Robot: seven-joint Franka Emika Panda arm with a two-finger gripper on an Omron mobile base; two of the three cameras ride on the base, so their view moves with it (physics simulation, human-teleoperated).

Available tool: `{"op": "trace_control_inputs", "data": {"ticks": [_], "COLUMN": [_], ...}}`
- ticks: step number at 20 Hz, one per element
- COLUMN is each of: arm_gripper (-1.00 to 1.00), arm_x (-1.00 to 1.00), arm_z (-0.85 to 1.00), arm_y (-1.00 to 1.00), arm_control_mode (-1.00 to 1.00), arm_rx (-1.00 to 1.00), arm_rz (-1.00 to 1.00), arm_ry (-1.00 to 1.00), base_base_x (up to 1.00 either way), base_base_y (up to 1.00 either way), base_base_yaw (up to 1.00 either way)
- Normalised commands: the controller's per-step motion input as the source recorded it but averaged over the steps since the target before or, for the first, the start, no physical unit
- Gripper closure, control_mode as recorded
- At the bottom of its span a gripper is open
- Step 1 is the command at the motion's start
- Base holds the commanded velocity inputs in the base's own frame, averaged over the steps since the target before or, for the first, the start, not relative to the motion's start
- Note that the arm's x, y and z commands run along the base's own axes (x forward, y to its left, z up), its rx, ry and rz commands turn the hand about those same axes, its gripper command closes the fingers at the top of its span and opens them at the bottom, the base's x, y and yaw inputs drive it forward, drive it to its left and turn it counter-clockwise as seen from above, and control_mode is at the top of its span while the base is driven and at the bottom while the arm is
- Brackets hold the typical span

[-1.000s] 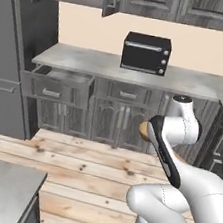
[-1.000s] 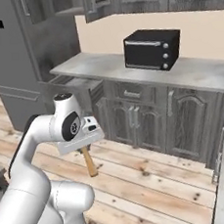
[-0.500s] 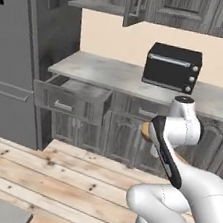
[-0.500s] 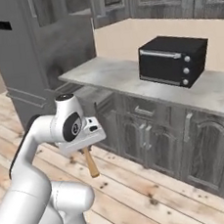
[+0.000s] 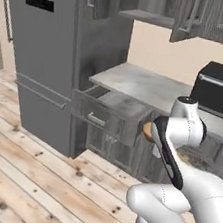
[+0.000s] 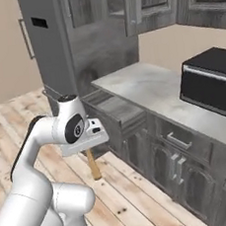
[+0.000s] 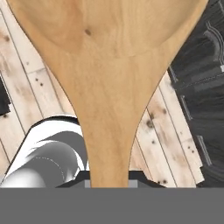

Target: Organize the utensils by type. Pick up the wooden spoons from the counter and place them in the open cabinet. Then pick up the metallic utensils from the counter and place them in the open drawer.

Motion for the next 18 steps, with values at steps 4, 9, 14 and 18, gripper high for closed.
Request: {"op": "trace_control_inputs", "data": {"ticks": [4,9,14,18], "arm_gripper": [1.0,1.0,1.0,1.0], "arm_x": [0.0,0.0,0.0,0.0], "arm_z": [0.0,0.0,0.0,0.0], "arm_y": [0.0,0.0,0.0,0.0], "arm_control_mode": [1.0,1.0,1.0,1.0], "arm_rx": [0.0,0.0,0.0,0.0], "arm_rz": [0.0,0.0,0.0,0.0], "arm_ry": [0.0,0.0,0.0,0.0], "base_base_x": [0.92,0.83,0.67,0.63], "base_base_y": [-0.01,-0.04,0.09,0.19], "base_base_yaw": [0.5,0.44,0.05,-0.2]}}
